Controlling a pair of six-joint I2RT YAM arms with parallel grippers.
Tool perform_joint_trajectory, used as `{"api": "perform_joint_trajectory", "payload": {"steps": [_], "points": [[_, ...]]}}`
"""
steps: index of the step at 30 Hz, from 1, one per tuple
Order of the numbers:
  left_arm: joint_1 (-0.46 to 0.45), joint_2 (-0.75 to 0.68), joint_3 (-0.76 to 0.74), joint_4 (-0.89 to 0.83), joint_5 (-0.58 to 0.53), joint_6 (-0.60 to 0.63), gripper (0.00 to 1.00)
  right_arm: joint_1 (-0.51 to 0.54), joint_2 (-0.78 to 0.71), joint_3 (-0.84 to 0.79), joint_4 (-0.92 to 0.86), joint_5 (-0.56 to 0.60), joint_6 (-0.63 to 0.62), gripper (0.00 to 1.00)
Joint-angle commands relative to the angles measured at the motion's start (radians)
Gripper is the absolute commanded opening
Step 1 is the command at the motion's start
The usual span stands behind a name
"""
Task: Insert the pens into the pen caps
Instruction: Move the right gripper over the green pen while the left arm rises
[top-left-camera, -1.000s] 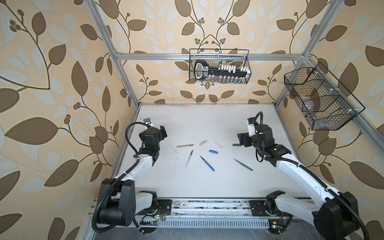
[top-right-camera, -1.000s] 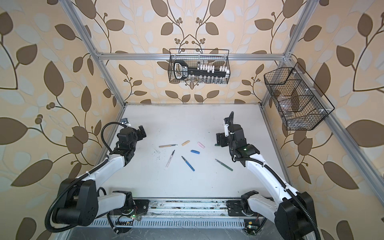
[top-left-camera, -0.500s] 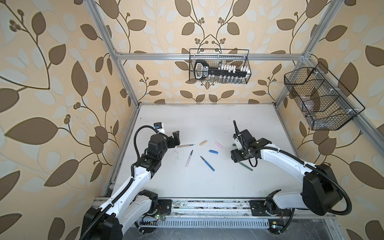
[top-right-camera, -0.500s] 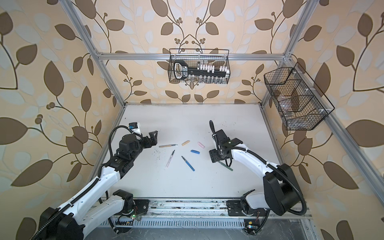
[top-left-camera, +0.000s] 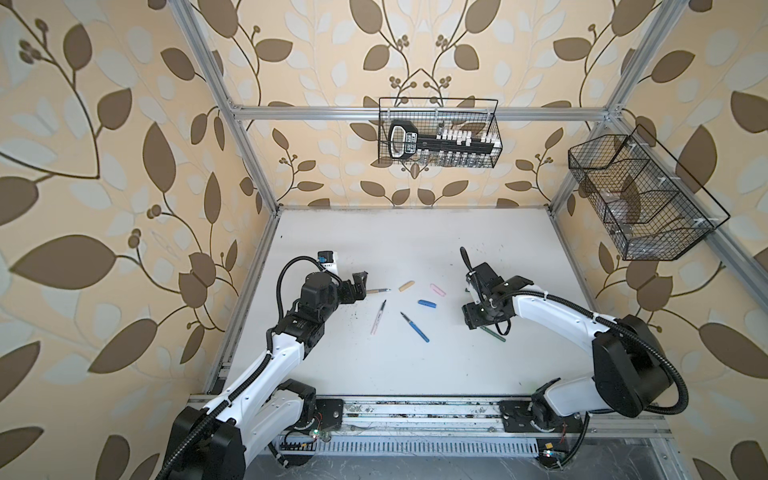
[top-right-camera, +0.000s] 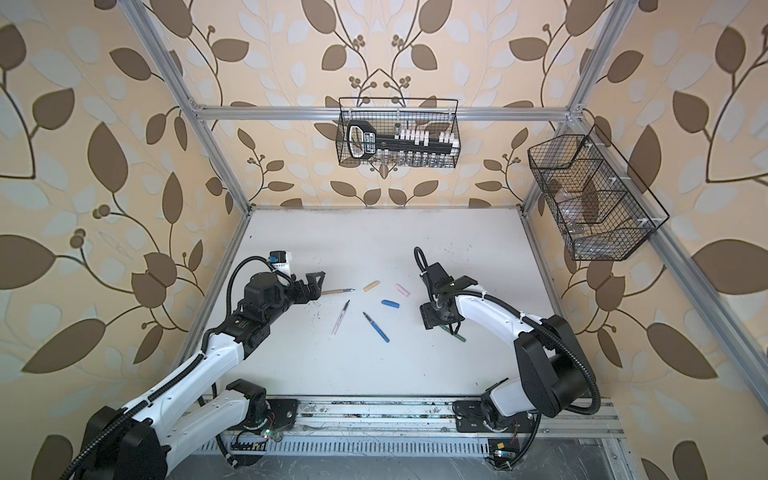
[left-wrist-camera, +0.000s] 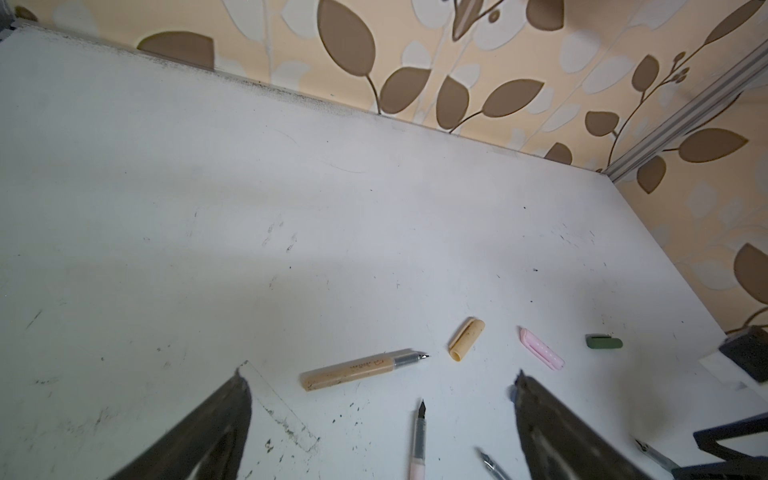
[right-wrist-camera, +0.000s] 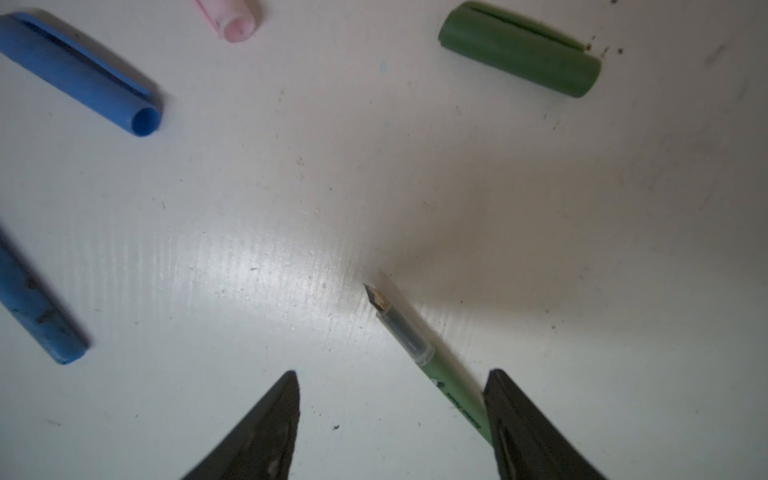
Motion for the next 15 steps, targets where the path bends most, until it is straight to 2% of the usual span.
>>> {"api": "perform_joint_trajectory", "payload": {"steps": [1, 9, 15], "points": [[-0.007, -0.047, -0.022, 0.053, 0.029, 0.014, 0.99, -0.002, 0.032, -0.010, -0.010, 0.030, 0.014, 0.71], [-0.007, -0.024, -0.021, 0.055, 0.047, 0.016, 0.99, -0.006, 0.104, -0.010, 0.019, 0.020, 0.009, 0.70], [-0.007, -0.012, -0.032, 0.093, 0.112, 0.019, 0.99, -0.026, 0.143, -0.022, 0.045, 0.008, 0.009, 0.66]]}}
